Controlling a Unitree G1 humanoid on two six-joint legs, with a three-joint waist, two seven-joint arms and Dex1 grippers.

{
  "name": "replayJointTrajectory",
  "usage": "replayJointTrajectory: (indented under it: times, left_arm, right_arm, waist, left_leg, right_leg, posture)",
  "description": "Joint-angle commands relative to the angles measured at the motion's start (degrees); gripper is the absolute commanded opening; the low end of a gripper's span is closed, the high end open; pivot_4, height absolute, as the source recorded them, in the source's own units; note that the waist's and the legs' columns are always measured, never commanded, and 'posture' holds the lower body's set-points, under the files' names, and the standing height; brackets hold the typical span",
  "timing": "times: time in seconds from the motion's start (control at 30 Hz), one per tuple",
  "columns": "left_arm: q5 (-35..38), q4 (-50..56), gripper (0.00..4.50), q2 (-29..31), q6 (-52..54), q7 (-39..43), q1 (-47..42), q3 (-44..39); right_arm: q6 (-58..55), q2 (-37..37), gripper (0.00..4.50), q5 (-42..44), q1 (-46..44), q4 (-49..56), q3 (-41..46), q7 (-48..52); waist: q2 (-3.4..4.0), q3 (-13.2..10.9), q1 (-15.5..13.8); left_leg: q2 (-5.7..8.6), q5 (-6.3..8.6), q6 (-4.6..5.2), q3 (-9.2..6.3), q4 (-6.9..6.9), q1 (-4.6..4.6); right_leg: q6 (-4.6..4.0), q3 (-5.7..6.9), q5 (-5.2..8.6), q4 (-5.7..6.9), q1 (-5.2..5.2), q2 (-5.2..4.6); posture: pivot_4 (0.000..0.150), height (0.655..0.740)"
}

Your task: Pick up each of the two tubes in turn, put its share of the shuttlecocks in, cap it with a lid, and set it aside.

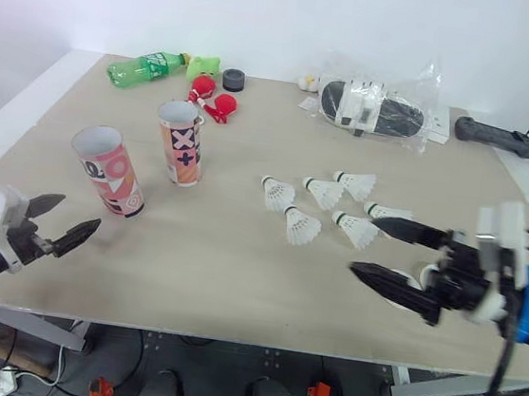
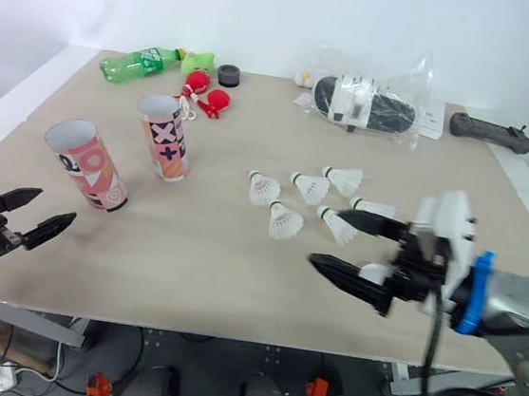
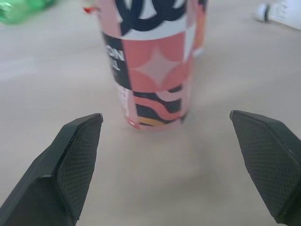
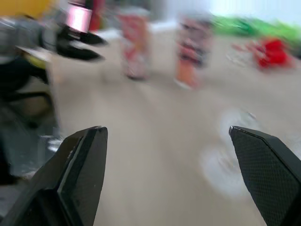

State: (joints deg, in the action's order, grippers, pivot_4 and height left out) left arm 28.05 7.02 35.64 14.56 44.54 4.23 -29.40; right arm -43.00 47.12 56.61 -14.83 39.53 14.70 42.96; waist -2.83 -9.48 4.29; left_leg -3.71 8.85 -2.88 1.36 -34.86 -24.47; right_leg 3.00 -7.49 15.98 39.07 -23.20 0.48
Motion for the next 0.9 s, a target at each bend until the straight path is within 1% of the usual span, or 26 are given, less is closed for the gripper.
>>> replayJointTrajectory:
  times: [0.03, 0.1, 0.17, 0.3, 0.57, 0.9]
  left_arm:
    - [-1.6, 2.5, 4.50, -2.7, -3.2, -3.8, -0.2, 1.2]
    - [-3.4, 1.4, 4.50, -5.0, -4.8, -6.4, -1.7, 2.9]
    - [-4.4, 0.3, 4.50, -6.7, -5.5, -8.6, -3.6, 4.3]
    - [-8.8, -3.4, 4.50, -9.1, -8.6, -13.1, -7.3, 7.4]
    - [-11.0, -10.3, 4.50, -13.3, -11.7, -17.2, -12.8, 11.1]
    - [-12.9, -26.0, 4.50, -14.4, -18.1, -18.0, -23.2, 13.4]
  right_arm:
    - [-0.6, -2.6, 4.42, 0.2, -5.6, 1.6, -5.7, -4.0]
    - [-1.0, -4.3, 4.42, -0.9, -8.3, 0.6, -9.0, -4.5]
    - [-0.8, -5.4, 4.42, -2.3, -10.0, -0.6, -11.7, -4.2]
    - [0.7, -7.6, 4.42, -5.8, -12.7, -3.1, -15.7, -3.1]
    - [1.5, -11.4, 4.42, -8.3, -14.7, -4.4, -17.4, -3.0]
    - [1.2, -12.3, 4.42, -9.6, -14.1, -4.2, -17.2, -3.4]
  waist:
    - [-0.03, 0.0, -0.1]
    - [-0.04, 0.0, -0.3]
    - [-0.07, 0.0, -0.7]
    - [-0.09, 0.0, -1.2]
    - [-0.06, 0.0, -1.4]
    - [-0.06, 0.0, -1.6]
  left_leg:
    - [0.01, 0.00, 0.00, -0.02, -0.05, -0.11]
    - [0.01, 0.00, 0.01, -0.08, -0.12, -0.24]
    - [0.04, 0.00, 0.01, -0.15, -0.15, -0.31]
    - [0.02, -0.01, 0.01, -0.31, -0.22, -0.40]
    - [-0.02, -0.01, 0.03, -0.49, -0.44, -0.56]
    - [-0.01, -0.13, 0.19, -0.58, -0.62, -0.64]
  right_leg:
    - [0.05, 0.01, -0.02, 0.00, -0.04, -0.01]
    - [0.23, 0.07, -0.11, 0.00, -0.07, 0.00]
    - [0.15, 0.10, -0.16, 0.00, -0.07, -0.01]
    - [0.01, 0.23, -0.26, 0.00, -0.10, 0.06]
    - [-0.05, 0.37, -0.38, 0.01, -0.09, 0.12]
    - [0.08, 0.48, -0.63, 0.01, -0.08, 0.13]
  posture:
    - [0.150, 0.7400]
    - [0.150, 0.7400]
    - [0.150, 0.7400]
    - [0.150, 0.7400]
    - [0.150, 0.7400]
    - [0.150, 0.7400]
